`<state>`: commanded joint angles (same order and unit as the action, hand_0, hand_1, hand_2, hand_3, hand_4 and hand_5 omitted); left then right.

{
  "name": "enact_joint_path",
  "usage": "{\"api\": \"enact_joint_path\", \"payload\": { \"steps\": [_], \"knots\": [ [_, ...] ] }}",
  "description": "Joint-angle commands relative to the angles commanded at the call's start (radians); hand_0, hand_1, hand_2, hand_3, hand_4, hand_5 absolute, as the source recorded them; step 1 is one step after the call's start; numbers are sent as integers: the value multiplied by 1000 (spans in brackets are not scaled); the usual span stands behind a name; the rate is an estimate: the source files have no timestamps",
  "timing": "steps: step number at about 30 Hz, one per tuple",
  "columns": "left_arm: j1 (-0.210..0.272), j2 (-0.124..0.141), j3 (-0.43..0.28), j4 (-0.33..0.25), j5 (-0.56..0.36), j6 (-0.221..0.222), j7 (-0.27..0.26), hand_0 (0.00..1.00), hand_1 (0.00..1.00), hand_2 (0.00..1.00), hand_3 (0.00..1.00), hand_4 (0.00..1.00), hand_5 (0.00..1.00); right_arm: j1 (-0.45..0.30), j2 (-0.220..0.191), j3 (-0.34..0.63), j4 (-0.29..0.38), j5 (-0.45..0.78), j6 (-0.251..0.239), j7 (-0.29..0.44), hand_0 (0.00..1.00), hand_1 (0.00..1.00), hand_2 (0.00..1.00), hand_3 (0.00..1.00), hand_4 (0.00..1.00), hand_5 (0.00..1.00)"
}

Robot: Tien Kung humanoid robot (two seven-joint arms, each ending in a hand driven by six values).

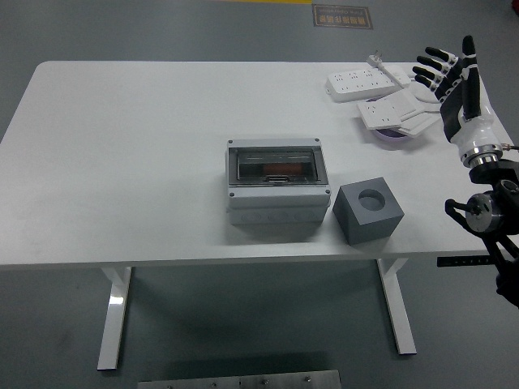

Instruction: Fetch the battery,place it into the box,close the lid of the box

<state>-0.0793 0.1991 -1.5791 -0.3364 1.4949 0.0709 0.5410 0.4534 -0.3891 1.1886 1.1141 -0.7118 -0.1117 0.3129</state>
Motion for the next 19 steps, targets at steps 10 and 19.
{"api": "enact_joint_path", "payload": {
  "steps": [10, 19],
  "knots": [
    [-1, -8, 0, 3, -3, 1, -6, 576, 716, 648, 594, 682, 195, 28, 6, -32, 8, -4, -1, -9, 780, 687, 688, 677, 998, 998],
    [8, -13, 7, 3, -18, 7, -6, 577, 717, 648, 593, 679, 193, 27, 2, -42, 14, -2, -2, -11, 780, 688, 689, 677, 998, 998]
  ]
}}
